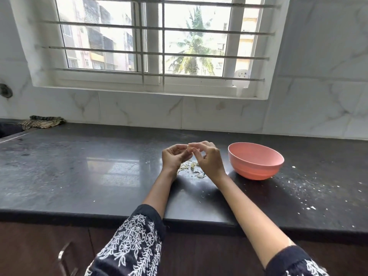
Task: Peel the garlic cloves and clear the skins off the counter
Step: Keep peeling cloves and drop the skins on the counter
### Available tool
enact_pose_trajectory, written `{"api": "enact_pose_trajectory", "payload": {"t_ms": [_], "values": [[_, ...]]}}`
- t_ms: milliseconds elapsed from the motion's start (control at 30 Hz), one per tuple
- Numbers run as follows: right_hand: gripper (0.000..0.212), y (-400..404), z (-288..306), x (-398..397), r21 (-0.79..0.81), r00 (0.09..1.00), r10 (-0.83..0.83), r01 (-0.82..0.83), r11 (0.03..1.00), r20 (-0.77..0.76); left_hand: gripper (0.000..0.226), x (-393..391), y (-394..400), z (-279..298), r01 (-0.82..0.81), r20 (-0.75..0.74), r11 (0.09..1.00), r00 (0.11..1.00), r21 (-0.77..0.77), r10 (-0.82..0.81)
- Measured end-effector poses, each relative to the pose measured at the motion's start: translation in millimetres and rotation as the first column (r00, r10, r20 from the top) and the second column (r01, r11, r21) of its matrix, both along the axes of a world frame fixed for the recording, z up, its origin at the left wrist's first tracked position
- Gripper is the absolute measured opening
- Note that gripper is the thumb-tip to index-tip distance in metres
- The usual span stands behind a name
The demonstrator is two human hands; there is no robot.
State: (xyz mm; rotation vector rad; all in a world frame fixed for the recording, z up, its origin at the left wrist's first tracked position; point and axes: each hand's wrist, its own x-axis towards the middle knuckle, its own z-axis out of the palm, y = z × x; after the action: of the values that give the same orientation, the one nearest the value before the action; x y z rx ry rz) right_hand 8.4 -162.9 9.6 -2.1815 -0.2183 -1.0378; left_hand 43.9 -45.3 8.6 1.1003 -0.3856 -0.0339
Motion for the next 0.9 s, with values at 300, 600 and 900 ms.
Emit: {"api": "enact_pose_trajectory", "payload": {"t_ms": [300,600,900], "values": [[0.004,-4.4,2.0,1.1,0.068,0.999,0.003,0.0,0.998,-0.039,0.011,2.6,1.5,-2.2,-0.019,0.048,0.996,0.999,0.081,0.016],[0.011,-9.0,-2.4,4.8,0.05,0.997,-0.009,0.013,0.999,-0.076,0.01,1.2,2.0,-2.9,-0.007,0.088,0.992,0.996,0.129,-0.004],[0.01,-12.6,-3.3,7.3,0.039,0.991,0.011,-0.006,0.999,-0.137,0.011,1.3,1.8,-2.4,0.009,0.088,0.989,0.996,0.148,-0.022]]}}
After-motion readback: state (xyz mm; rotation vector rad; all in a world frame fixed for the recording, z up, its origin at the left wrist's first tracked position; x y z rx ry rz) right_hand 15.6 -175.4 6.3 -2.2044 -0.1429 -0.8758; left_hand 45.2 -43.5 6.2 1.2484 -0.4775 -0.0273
